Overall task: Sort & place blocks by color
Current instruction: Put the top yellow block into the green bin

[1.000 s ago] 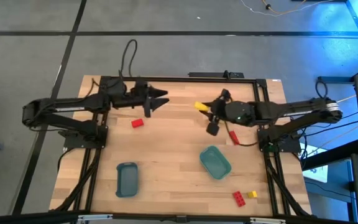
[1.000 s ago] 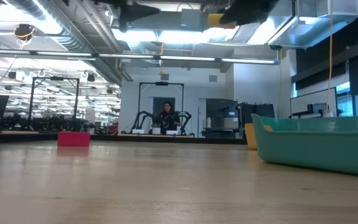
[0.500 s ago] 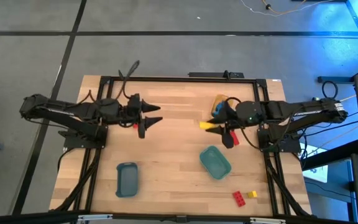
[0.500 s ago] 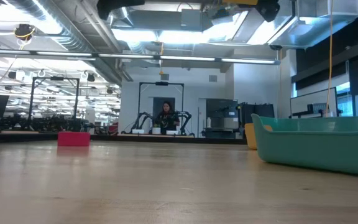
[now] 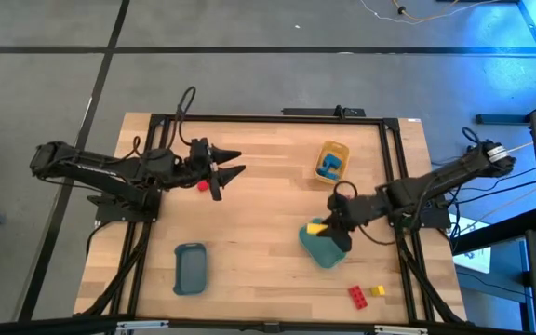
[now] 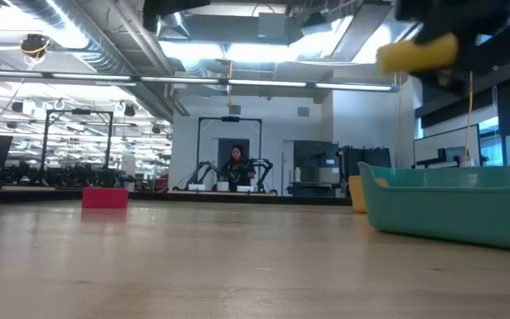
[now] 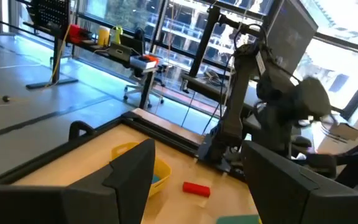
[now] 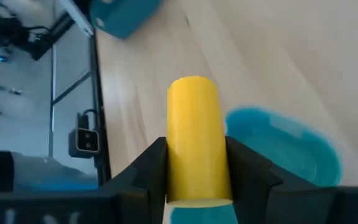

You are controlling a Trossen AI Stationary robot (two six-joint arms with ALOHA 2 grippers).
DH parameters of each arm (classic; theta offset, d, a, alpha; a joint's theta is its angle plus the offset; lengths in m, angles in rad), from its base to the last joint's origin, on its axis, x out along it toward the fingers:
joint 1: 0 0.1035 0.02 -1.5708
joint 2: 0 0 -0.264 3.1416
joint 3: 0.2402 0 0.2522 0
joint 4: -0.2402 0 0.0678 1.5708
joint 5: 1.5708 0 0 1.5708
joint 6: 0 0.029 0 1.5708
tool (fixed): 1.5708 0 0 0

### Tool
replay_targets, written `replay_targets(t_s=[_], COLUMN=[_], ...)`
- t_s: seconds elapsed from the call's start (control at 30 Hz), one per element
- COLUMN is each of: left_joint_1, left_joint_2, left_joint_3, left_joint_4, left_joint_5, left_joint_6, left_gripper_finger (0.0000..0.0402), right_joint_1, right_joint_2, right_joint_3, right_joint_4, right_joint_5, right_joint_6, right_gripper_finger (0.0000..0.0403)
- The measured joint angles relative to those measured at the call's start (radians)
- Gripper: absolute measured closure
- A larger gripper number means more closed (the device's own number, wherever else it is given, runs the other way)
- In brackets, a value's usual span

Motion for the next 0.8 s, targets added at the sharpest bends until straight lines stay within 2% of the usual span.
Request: replay_targets(t_s=[0.17, 0.4, 0.6, 0.8], left_joint_1=[0.023, 0.027, 0.027, 0.027], left_joint_2=[0.000, 0.000, 0.000, 0.000], left_joint_3=[0.000, 0.000, 0.000, 0.000], left_joint_4=[0.026, 0.027, 0.027, 0.025], left_joint_5=[0.051, 0.056, 0.054, 0.047], left_joint_6=[-0.002, 0.000, 0.000, 0.001], left_gripper_finger=[0.0171, 0.0171, 0.0171, 0.0171], right_joint_1=[0.095, 0.126, 0.122, 0.105], right_joint_2=[0.045, 0.177, 0.271, 0.292], right_joint_3=[-0.042, -0.042, -0.042, -0.042], right_joint_4=[0.000, -0.005, -0.009, -0.032], right_joint_5=[0.092, 0.108, 0.107, 0.107], right_joint_6=[0.191, 0.312, 0.338, 0.306], right_gripper_finger=[0.0275, 0.0275, 0.0275, 0.0252])
